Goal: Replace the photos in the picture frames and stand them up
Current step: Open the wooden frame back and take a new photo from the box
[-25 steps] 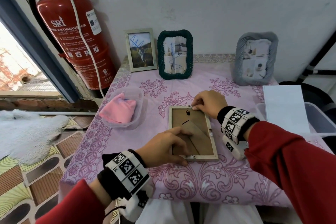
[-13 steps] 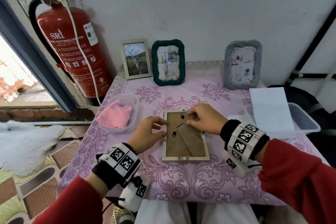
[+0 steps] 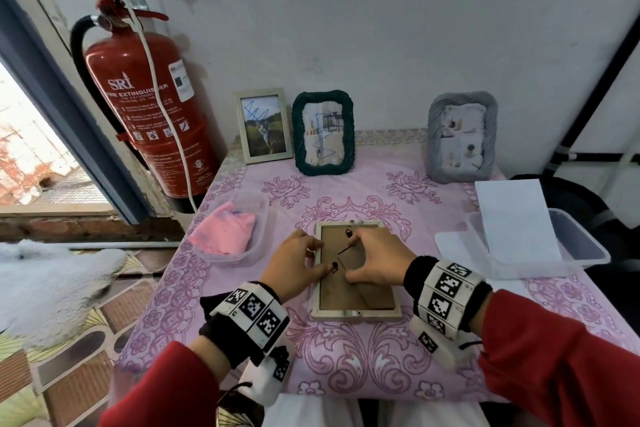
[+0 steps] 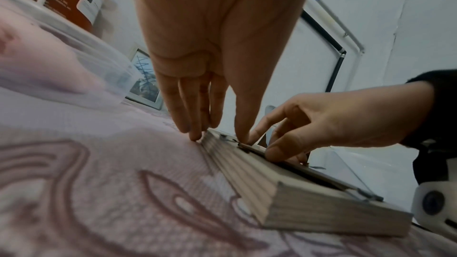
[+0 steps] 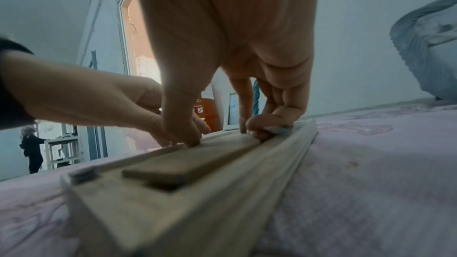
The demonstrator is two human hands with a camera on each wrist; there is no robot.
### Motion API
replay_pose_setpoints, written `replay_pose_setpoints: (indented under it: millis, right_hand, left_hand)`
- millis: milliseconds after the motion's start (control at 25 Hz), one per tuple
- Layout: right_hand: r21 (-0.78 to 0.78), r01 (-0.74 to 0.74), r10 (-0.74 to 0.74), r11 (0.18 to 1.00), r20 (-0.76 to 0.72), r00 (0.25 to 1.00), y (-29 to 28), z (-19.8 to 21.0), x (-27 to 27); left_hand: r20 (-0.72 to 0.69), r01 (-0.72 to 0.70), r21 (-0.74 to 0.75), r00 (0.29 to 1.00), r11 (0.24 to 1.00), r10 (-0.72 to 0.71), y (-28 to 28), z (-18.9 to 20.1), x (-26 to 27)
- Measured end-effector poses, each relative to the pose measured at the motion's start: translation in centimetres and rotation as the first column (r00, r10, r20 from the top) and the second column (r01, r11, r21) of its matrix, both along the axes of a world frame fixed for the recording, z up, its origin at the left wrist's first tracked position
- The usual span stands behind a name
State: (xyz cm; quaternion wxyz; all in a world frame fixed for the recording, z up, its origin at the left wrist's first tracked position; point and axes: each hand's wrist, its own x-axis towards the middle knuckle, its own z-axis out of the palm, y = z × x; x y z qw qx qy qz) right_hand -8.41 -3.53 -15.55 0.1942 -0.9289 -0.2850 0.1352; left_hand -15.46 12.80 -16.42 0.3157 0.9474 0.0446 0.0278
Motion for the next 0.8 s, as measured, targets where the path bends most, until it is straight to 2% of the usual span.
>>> replay_pose_setpoints:
  millis: [360,480,560,640,720,800]
  right_hand:
    - [0.172,0.070,-0.060,0.983,-0.062,0.996,-0.6,-0.1,0.0]
    - [0.220,0.070,-0.054,0.973,-0.078,0.995,-1.0,0.0,-0.2]
    - [0.257,0.062,-0.033,0.964,-0.116,0.993,-1.2,0.2,-0.3]
    - [0.282,0.041,-0.003,0.958,-0.132,0.991,-1.6,0.4,-0.2]
    - [0.346,0.067,-0.032,0.936,-0.105,0.994,-2.1,0.8,0.1]
    - [0.403,0.141,-0.124,0.904,-0.068,0.990,-2.9,1.0,0.6]
  left_hand:
    - [0.025,-0.090,-0.097,0.995,0.991,0.092,-0.3,-0.5,-0.2]
    - [0.027,-0.124,-0.193,0.991,0.973,0.131,-0.7,-0.4,-0.4]
    - [-0.017,-0.128,-0.397,0.991,0.909,0.132,-1.0,-0.3,-0.4]
    - [-0.080,-0.152,-0.588,0.988,0.794,0.131,-1.1,-0.1,-0.6]
    - [-0.086,-0.158,-0.665,0.987,0.729,0.136,-0.9,0.0,-0.9]
    - [-0.053,-0.167,-0.676,0.983,0.718,0.178,-0.4,0.1,-1.3]
